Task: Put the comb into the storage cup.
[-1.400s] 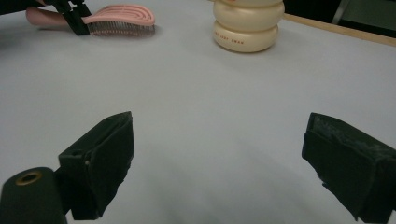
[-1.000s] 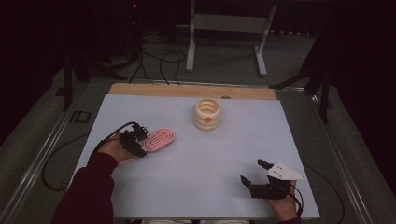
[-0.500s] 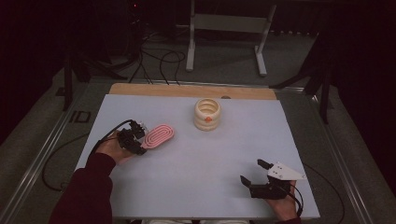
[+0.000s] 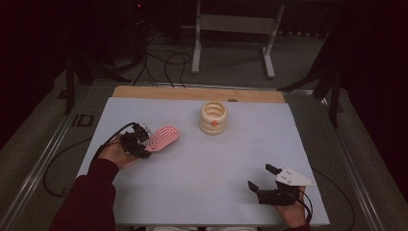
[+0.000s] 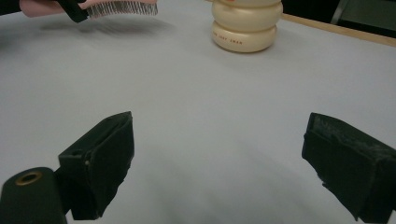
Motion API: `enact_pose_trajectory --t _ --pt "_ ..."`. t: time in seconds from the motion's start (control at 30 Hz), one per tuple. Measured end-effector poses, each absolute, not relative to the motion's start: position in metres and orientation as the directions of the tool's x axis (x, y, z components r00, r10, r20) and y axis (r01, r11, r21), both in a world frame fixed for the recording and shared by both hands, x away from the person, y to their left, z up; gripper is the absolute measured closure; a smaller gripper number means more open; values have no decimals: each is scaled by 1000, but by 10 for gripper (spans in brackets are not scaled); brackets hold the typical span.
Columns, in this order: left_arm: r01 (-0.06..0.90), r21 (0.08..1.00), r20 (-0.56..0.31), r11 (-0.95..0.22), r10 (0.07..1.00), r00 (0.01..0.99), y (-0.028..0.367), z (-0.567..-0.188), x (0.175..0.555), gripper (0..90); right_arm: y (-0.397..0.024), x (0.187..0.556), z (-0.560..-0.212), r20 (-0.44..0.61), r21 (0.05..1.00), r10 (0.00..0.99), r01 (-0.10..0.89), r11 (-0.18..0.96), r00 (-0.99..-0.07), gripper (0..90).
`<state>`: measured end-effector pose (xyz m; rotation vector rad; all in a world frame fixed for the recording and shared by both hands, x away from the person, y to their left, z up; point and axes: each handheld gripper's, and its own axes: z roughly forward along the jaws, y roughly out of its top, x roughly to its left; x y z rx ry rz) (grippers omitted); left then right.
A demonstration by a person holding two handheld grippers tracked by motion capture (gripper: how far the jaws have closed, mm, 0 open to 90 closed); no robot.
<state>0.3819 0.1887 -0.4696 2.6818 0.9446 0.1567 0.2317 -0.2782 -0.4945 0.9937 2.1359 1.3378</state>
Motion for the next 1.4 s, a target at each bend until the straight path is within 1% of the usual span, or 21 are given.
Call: enact_pose_trajectory --t 0.13,0.47,1.4 --pt "590 336 12 -734 630 777 188 -466 380 695 -278 232 -495 19 896 760 349 276 -650 93" --pt "582 366 21 -726 631 775 185 -463 375 695 -278 233 -495 18 894 761 351 278 -649 93" --pt "579 425 68 -695 663 746 178 -461 359 695 -276 235 -497 42 883 763 381 273 -645 93"
